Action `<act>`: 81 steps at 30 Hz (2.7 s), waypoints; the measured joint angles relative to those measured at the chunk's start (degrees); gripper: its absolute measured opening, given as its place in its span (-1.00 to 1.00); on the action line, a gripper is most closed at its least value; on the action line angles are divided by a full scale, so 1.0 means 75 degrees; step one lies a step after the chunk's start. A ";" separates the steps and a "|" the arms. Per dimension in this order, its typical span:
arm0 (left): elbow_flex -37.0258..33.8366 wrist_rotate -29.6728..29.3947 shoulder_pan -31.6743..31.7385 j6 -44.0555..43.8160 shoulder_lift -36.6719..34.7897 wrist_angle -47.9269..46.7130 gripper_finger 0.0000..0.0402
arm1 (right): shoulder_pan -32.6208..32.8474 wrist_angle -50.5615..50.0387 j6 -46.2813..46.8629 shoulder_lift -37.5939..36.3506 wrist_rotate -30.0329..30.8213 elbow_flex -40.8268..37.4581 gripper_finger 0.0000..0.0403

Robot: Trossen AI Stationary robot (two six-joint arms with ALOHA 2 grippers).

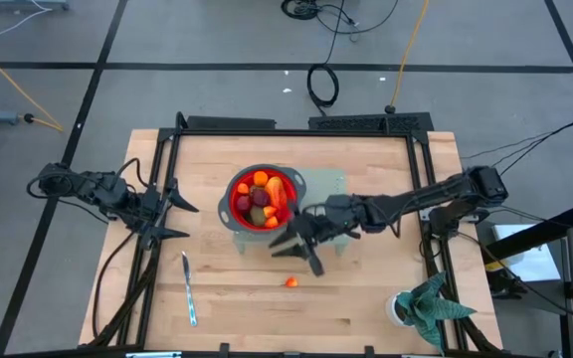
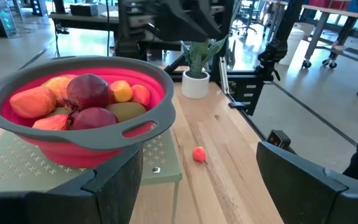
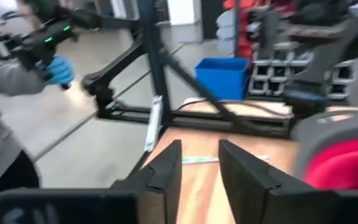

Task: Pick & Place Fruit
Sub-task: Put the peach fruit into the strainer

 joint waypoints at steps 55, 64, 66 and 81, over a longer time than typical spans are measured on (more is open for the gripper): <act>0.0000 -0.0006 0.0002 -0.0547 0.0000 -0.0113 0.53 | 0.2766 -0.2273 0.2270 0.0931 0.2857 -0.0006 -1.00; 0.0000 0.0003 0.0000 -0.0605 -0.0003 -0.0705 0.53 | 0.2731 -0.1802 0.3009 0.1991 0.2855 0.0000 -1.00; 0.0000 0.0003 -0.0001 -0.0603 -0.0003 -0.0763 0.53 | 0.2731 -0.1591 0.3196 0.2223 0.2833 0.0000 -1.00; 0.0000 0.0003 0.0002 -0.0581 -0.0003 -0.0816 0.53 | 0.2219 -0.1484 0.3288 0.2716 0.2816 -0.0003 -0.98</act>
